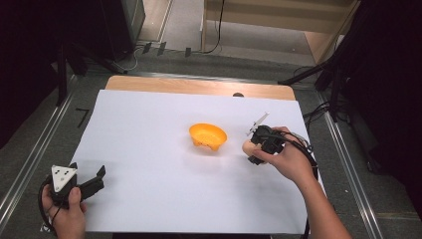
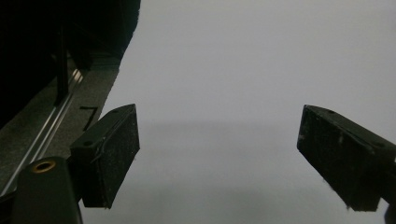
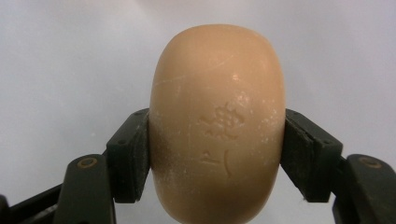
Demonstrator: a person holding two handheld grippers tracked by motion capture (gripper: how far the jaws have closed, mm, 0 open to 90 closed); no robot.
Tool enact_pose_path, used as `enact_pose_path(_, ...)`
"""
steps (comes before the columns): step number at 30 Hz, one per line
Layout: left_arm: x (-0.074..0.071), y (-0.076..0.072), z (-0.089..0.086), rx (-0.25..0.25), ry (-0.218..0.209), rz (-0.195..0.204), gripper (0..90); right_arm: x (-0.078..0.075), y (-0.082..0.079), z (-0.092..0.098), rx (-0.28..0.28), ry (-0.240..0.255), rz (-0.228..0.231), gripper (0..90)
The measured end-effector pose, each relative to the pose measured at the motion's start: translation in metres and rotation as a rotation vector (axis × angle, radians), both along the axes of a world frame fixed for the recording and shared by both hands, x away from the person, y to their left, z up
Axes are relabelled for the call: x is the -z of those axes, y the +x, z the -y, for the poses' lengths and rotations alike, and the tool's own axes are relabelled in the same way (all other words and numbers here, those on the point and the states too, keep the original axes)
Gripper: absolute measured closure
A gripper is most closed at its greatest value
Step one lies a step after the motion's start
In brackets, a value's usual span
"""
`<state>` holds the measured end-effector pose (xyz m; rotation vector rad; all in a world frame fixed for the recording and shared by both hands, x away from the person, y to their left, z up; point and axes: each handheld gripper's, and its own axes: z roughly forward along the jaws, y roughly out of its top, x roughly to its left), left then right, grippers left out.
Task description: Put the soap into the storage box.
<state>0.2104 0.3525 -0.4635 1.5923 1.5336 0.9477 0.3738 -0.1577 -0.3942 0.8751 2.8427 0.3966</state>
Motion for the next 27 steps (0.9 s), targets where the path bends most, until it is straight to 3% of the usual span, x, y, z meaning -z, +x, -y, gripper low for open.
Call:
enact_pose_path(2,0.0,0.0,0.0,0.0,-0.001,0.0,13.8,-0.004,0.004,-0.01,-0.038,-0.009,0.017,32.9)
enact_pose_path(12,0.0,0.0,0.0,0.0,-0.002,0.0,13.8,-0.012,0.018,-0.036,-0.122,0.005,0.044,32.8)
enact_pose_path(27,0.0,0.0,0.0,0.001,-0.005,0.0,13.8,-0.02,0.032,-0.063,-0.177,0.016,0.063,32.8)
